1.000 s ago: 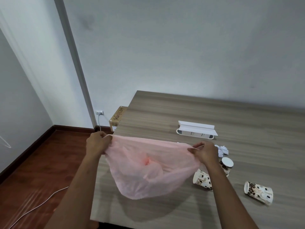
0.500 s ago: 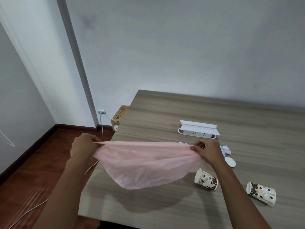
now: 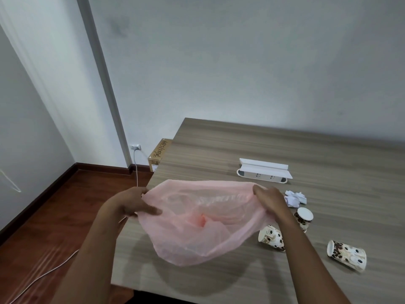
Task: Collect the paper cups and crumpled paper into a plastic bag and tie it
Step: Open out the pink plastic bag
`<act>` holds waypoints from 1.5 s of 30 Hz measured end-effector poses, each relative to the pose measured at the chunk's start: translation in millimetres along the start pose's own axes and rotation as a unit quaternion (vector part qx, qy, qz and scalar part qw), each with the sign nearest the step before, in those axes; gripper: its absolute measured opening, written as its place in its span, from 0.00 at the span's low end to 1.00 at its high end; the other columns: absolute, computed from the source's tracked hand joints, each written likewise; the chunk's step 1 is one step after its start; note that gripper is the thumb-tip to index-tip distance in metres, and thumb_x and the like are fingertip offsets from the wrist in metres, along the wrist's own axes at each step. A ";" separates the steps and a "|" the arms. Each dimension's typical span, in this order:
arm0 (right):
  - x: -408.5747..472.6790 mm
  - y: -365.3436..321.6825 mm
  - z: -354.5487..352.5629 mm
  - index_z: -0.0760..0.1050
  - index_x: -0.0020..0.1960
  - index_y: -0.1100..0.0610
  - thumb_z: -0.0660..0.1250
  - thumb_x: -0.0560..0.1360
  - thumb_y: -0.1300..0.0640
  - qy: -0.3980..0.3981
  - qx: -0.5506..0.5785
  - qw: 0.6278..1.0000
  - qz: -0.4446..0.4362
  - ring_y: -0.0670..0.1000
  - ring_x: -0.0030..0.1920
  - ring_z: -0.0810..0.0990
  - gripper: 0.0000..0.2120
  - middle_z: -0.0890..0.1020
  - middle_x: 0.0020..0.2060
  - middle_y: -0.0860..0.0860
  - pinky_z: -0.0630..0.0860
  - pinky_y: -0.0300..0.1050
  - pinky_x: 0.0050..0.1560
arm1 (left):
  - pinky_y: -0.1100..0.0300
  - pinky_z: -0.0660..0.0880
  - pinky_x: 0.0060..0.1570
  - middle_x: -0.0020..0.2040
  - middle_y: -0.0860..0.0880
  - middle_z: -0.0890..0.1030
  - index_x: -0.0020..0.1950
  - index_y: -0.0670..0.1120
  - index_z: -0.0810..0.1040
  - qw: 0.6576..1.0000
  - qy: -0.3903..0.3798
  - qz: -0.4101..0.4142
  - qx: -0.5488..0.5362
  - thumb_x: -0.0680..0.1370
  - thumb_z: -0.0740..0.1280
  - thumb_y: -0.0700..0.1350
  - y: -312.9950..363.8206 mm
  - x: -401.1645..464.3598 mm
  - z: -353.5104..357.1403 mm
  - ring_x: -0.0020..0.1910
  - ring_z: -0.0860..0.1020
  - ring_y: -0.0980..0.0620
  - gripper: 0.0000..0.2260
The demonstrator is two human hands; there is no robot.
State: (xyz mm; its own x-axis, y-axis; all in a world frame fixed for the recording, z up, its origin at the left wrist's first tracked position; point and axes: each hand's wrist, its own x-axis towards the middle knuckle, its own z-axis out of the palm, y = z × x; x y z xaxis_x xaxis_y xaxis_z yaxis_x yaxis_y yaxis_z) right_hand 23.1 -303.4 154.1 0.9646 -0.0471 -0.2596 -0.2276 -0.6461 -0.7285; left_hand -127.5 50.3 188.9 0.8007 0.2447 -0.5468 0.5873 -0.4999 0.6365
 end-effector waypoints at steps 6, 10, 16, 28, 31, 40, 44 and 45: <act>7.7 7.6 -17.0 0.79 0.52 0.57 0.68 0.68 0.65 0.067 -0.095 0.993 -0.032 0.59 0.54 0.79 0.13 0.82 0.53 0.57 0.75 0.45 0.53 | 0.59 0.76 0.30 0.54 0.41 0.79 0.54 0.44 0.81 0.980 0.174 -0.070 0.072 0.72 0.66 0.30 -29.0 18.3 -7.4 0.40 0.78 0.44 0.15; 11.7 18.3 -29.6 0.75 0.35 0.54 0.74 0.65 0.67 0.089 -0.017 0.996 -0.016 0.59 0.45 0.81 0.12 0.81 0.40 0.55 0.82 0.57 0.44 | 0.62 0.71 0.22 0.52 0.38 0.79 0.51 0.44 0.83 0.973 0.199 -0.112 0.032 0.75 0.60 0.29 -33.7 17.7 -20.6 0.34 0.75 0.45 0.15; 8.3 11.4 -26.1 0.75 0.34 0.58 0.71 0.67 0.74 0.083 0.048 0.995 -0.029 0.60 0.44 0.81 0.13 0.78 0.40 0.56 0.79 0.45 0.21 | 0.53 0.76 0.55 0.63 0.48 0.77 0.62 0.49 0.78 0.975 0.089 -0.018 0.204 0.69 0.75 0.39 -21.8 13.6 -25.3 0.58 0.76 0.47 0.23; -1.4 -21.3 -9.9 0.81 0.43 0.60 0.71 0.67 0.71 0.010 0.039 0.992 -0.121 0.51 0.39 0.78 0.09 0.77 0.34 0.50 0.81 0.45 0.31 | 0.54 0.78 0.47 0.41 0.51 0.83 0.41 0.49 0.82 0.953 0.127 0.198 0.189 0.70 0.73 0.46 50.4 38.3 98.5 0.45 0.82 0.49 0.03; 2.1 -13.2 -10.6 0.80 0.41 0.56 0.76 0.65 0.65 0.063 -0.004 0.987 -0.149 0.52 0.40 0.80 0.08 0.79 0.33 0.48 0.81 0.49 0.44 | 0.54 0.76 0.43 0.40 0.47 0.83 0.41 0.43 0.80 0.944 0.216 0.221 0.112 0.74 0.66 0.43 51.5 44.7 102.2 0.43 0.80 0.45 0.05; -4.8 52.8 19.1 0.78 0.49 0.56 0.72 0.71 0.61 -0.008 -0.113 0.984 -0.135 0.54 0.40 0.81 0.08 0.82 0.40 0.53 0.75 0.41 0.42 | 0.51 0.72 0.47 0.45 0.42 0.80 0.50 0.41 0.73 0.893 0.403 0.180 -0.087 0.78 0.62 0.39 64.8 46.1 59.6 0.47 0.77 0.39 0.03; -3.5 54.1 23.0 0.73 0.41 0.56 0.63 0.74 0.67 0.061 0.105 0.992 -0.022 0.57 0.32 0.80 0.07 0.81 0.39 0.59 0.82 0.63 0.37 | 0.52 0.70 0.46 0.46 0.42 0.77 0.54 0.39 0.71 0.901 0.394 0.156 -0.090 0.80 0.60 0.39 61.6 45.0 53.1 0.48 0.75 0.39 0.05; -4.0 50.4 25.6 0.74 0.43 0.57 0.65 0.73 0.66 0.040 0.136 0.990 -0.007 0.56 0.33 0.81 0.05 0.81 0.42 0.59 0.82 0.62 0.39 | 0.51 0.71 0.48 0.46 0.43 0.76 0.53 0.39 0.71 0.910 0.374 0.153 -0.097 0.80 0.59 0.40 62.0 44.4 53.5 0.49 0.75 0.39 0.05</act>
State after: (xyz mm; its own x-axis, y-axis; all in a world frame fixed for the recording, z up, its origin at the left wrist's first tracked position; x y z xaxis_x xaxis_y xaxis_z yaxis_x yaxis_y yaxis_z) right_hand 4.4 -316.2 102.2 0.9731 -0.1062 -0.2045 -0.2303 -0.4183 -0.8786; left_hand -61.8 -14.3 175.0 0.7439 0.6515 0.1487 0.2755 -0.5018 0.8199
